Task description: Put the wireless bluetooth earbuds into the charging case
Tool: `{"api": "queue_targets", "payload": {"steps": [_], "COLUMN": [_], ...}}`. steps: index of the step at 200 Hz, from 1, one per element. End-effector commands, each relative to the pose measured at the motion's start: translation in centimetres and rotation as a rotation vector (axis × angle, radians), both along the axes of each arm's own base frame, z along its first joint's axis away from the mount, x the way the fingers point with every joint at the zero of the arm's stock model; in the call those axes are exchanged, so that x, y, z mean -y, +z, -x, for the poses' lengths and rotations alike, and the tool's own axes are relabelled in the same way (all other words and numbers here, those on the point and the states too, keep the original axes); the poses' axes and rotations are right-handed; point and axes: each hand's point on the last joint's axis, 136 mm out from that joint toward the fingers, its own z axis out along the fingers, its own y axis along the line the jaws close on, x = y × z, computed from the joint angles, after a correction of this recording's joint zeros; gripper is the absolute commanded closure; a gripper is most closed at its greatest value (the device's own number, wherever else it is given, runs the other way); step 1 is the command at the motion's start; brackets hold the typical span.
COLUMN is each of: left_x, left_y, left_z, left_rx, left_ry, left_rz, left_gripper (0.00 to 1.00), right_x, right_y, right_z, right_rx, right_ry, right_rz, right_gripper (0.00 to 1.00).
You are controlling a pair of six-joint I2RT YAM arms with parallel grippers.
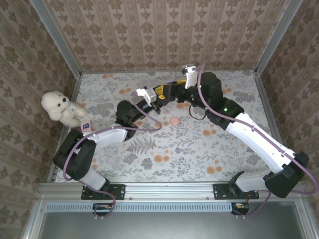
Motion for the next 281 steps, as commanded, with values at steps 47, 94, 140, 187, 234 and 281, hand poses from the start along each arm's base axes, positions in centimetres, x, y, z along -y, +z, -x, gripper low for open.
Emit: {"api": "queue_targets", "payload": {"steps": [47,94,140,187,234,281], "left_x": [-0.2,-1.0,-2.5,-4.1,-5.7,-6.3], "left_y": [1.2,0.8,0.4,-0.2,-0.6,-0.9], "left_z": [0.4,0.0,-0.5,-0.5,-0.3,-0.1], "left_rx": [0.024,0.022,0.019,0.010,0.004,-0.001], "left_ry": [-0.001,0.039,0.085,0.121,0.159,0.171], "left_rz": [0.045,0.042,0.038,0.029,0.030,0.029], "left_gripper": [1.00,1.00,1.00,1.00,1.00,1.00], "right_x": [4.5,8.2,10.1,7.8,4.6,3.4], "right_y": [3.7,-2.7,-17.3,-27.6,-32.5,-34.5], "right_z": [-0.2,0.0,3.3,7.6,9.7,10.4], "right_rx": [-0.066,-0.295,-0.665,-0.868,-0.938,-0.952], "right_ry": [-0.159,-0.349,-0.480,-0.525,-0.528,-0.560], "right_rz": [-0.173,-0.099,0.075,0.230,0.395,0.454], "right_gripper": [0.27,0.27,0.30,0.33,0.37,0.45]}}
